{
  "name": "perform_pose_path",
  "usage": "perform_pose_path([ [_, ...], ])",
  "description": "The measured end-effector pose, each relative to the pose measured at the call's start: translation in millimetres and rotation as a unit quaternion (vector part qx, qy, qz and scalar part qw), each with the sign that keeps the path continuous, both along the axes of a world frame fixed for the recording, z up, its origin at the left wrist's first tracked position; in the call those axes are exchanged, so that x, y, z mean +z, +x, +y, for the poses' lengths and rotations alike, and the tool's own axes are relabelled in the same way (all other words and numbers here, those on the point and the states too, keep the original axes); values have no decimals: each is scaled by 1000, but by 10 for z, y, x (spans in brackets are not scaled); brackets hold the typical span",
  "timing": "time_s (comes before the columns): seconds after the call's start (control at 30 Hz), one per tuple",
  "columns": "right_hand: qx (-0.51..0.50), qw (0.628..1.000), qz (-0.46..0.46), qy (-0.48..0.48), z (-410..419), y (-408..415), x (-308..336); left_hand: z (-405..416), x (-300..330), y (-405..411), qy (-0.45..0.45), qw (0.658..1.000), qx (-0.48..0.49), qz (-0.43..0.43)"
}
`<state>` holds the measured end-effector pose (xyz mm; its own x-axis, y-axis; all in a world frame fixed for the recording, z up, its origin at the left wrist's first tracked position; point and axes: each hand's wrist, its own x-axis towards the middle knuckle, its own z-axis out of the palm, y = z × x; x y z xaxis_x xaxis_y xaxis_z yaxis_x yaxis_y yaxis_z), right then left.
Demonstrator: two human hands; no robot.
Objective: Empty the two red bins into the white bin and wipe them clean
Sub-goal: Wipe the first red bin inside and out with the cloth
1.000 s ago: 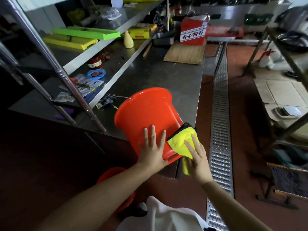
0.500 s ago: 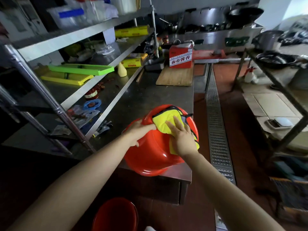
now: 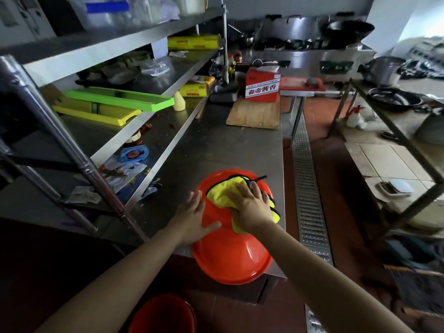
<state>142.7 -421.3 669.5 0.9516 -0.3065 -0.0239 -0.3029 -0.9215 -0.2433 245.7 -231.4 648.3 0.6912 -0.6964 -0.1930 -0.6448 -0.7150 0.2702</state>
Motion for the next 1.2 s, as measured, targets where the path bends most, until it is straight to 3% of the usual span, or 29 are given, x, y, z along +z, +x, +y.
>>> perform_pose_path([
  [0.1,1,1000,26,-12,58,175,-52,84,-73,92,-8,999,-29,31],
  [0.43,-37,999,2,0,346,777,-93,137,-336,23,-112,993,-24,-37],
  [0.6,-23,1000,4,-8,231,783,-153,126,-261,-34,-93,988,-44,-115],
  [0.73,-97,995,29,-27,-40,723,-107,142,-266,-36,-100,976,-55,-187],
  [0.87,-176,983,30,-46,-155,648,-95,141,-361,10,-117,981,-71,-138],
  [0.97,-199,980,13,0,80,834,-99,127,-382,28,-131,984,-77,-94],
  [1.2,-114,993,-2,43,445,1085,-132,100,-403,45,-136,985,-79,-78],
])
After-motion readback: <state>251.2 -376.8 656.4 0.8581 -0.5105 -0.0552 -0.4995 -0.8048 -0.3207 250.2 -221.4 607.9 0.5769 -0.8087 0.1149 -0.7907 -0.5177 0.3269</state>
